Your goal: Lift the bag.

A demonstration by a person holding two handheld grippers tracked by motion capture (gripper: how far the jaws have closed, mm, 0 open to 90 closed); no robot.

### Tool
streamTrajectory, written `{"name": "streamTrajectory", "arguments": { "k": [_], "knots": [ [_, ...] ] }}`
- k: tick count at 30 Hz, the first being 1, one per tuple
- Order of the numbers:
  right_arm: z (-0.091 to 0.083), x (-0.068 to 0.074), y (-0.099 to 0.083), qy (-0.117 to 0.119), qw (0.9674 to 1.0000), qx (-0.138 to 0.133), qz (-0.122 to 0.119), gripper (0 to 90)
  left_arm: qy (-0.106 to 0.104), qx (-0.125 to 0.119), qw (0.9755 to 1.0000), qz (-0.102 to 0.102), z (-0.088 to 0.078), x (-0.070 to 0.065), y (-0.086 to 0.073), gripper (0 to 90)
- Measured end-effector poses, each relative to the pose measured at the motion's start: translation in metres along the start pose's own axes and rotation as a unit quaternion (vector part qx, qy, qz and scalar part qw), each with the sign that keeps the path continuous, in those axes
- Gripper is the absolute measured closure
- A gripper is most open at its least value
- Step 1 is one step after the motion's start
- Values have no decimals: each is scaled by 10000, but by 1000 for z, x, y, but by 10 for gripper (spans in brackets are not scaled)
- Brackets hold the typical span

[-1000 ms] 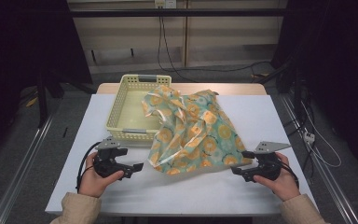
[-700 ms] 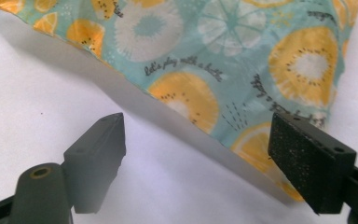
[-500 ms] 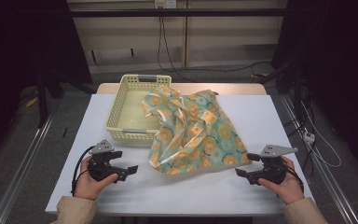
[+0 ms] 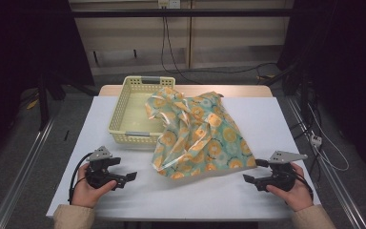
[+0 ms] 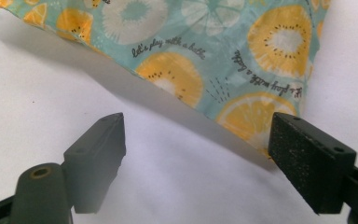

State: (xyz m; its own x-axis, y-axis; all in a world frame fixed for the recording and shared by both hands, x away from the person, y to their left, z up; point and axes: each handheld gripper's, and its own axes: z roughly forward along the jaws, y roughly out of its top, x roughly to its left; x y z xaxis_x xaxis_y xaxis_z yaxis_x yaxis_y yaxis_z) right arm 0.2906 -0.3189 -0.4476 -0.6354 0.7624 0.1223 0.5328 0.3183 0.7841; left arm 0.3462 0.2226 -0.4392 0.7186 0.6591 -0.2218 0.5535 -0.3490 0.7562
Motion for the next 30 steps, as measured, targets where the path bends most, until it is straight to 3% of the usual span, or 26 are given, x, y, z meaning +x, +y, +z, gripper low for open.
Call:
{"name": "streamTrajectory", "arguments": {
  "k": [19,30],
  "knots": [
    [-14,-7,-11,-224,9997,-53,85,194,40,70,10000,-5,0,1,-5,63],
    [-17,-8,-16,-210,9997,-36,100,193,162,43,9999,-5,-6,4,-13,64]
  ]
}}
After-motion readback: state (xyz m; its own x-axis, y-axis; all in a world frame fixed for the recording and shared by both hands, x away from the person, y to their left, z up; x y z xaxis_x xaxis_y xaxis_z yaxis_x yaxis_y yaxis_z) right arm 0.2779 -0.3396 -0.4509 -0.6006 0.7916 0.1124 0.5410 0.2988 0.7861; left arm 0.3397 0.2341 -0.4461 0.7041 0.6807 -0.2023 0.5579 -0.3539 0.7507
